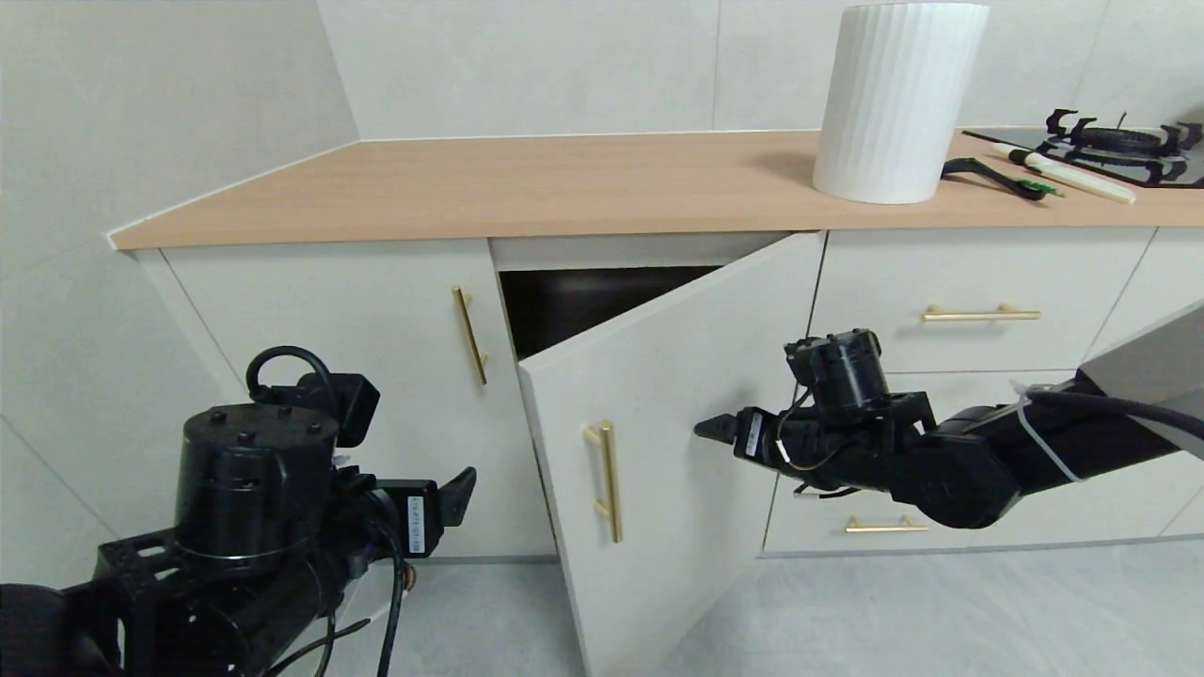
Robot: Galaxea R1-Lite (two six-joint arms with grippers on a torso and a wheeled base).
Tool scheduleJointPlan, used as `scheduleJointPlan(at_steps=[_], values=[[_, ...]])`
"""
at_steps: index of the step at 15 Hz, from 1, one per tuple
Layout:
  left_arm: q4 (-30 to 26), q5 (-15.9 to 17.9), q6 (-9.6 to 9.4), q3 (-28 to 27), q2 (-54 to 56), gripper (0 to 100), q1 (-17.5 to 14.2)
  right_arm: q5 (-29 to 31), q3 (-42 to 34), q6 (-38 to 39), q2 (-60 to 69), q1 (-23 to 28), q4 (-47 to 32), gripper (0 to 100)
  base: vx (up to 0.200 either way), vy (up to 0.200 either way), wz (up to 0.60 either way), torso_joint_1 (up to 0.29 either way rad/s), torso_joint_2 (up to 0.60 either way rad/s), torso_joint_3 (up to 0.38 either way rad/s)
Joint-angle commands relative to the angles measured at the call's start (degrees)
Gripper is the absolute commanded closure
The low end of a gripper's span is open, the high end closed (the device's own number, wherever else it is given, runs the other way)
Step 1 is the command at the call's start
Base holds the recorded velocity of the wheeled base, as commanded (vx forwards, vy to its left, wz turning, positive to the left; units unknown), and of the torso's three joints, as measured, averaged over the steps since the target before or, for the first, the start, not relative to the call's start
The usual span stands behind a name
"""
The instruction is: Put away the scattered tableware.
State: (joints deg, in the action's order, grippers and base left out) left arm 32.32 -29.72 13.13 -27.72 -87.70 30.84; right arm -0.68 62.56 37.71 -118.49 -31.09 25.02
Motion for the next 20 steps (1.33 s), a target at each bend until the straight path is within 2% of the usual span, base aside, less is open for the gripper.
scheduleJointPlan(at_steps=[1,5,7,13,14,15,20], values=[[0.03,-0.34,-0.21,-0.32,1.48,0,-1.4,0.86,1.42,1.76,-2.44,-0.12,0.74,0,0.0,0.0,0.0,0.0,0.0,0.0],[-0.5,-0.25,-1.35,0.3,9.3,0,-1.84,6.92,6.96,7.21,-6.14,-0.12,0.82,0,0.0,0.0,0.0,0.0,0.0,0.0],[-0.59,-0.16,-2.06,0.39,9.92,0,-1.84,7.98,8.81,9.67,-7.02,-0.03,0.82,0,0.0,0.0,0.0,0.0,0.0,0.0],[-0.59,-0.16,-2.23,0.91,8.42,0,-1.84,12.02,13.99,13.62,-10.0,0.41,0.82,0,0.0,0.0,0.0,0.0,0.0,0.0],[-0.5,-0.16,-2.23,1.18,7.89,0,-1.84,15.36,16.54,13.8,-11.94,0.68,0.82,0,0.0,0.0,0.0,0.0,0.0,0.0],[-0.5,-0.16,-2.23,1.18,7.89,0,-1.75,16.06,17.07,14.06,-12.29,0.76,0.82,0,0.0,0.0,0.0,0.0,0.0,0.0],[-0.5,-0.16,-2.14,1.27,7.19,0,-1.75,17.12,20.06,17.23,-13.34,1.82,0.74,0,0.0,0.0,0.0,0.0,0.0,0.0]])
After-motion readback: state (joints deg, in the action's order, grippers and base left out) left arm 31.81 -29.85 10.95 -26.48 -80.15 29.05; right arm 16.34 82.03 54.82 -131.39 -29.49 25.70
